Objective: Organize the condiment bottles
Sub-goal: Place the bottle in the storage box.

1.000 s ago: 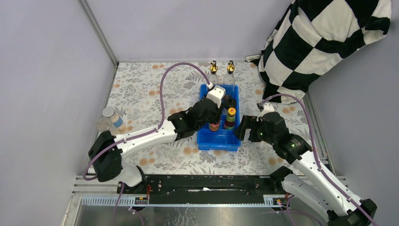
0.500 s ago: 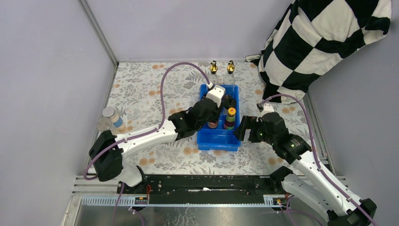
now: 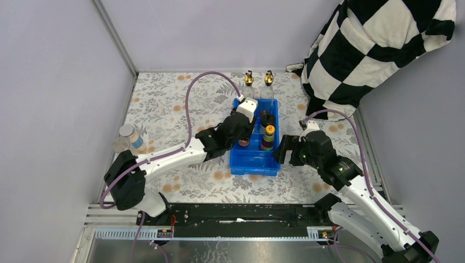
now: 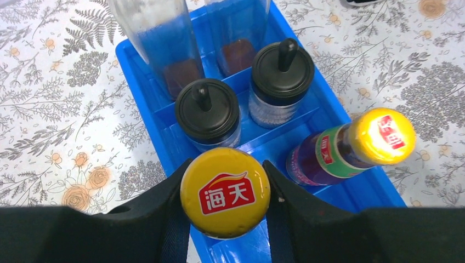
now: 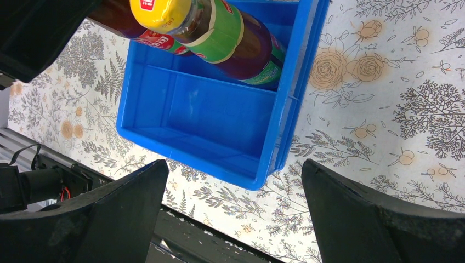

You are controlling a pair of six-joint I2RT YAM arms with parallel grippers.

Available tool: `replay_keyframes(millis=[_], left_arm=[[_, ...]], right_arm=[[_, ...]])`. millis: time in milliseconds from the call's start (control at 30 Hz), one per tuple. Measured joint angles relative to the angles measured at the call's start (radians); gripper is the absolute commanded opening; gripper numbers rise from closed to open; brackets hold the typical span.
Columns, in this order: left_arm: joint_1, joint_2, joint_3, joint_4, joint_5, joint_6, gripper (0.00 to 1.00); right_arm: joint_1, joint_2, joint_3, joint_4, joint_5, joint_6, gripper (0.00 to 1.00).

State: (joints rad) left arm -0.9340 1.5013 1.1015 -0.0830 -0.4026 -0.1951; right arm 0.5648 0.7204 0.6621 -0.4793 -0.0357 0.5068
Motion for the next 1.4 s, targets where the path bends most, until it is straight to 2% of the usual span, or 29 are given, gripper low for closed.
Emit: replay_keyframes(millis=[800,900,967,1033,1300,1400], left_arm=[[0.007,0.040,-0.109,0.096,0.030,-0.053,0.19],[0.007,0.042,-0.111,0.106,0.030,-0.058,0.29],[0.007,0.044,-0.111,0.112,0.029,-0.061,0.41],[0.007,0.044,-0.111,0.112,0.029,-0.064,0.49],[0.007,0.044,-0.104,0.114,0.026,-0.084,0.65],[0.007,0.043,-0.098,0.113,0.026,-0.087,0.68]], right_arm=[[0.000,0.024,-0.006,0.021,0.000,0.000,0.99],[0.000,0.024,-0.010,0.022,0.000,0.000,1.00],[0.000,0.024,-0.015,0.021,0.000,0.000,1.00],[0.000,0.024,-0.018,0.021,0.000,0.000,1.00],[0.000,0.024,-0.024,0.023,0.000,0.000,1.00],[0.000,0.024,-0.029,0.028,-0.001,0.000,1.00]])
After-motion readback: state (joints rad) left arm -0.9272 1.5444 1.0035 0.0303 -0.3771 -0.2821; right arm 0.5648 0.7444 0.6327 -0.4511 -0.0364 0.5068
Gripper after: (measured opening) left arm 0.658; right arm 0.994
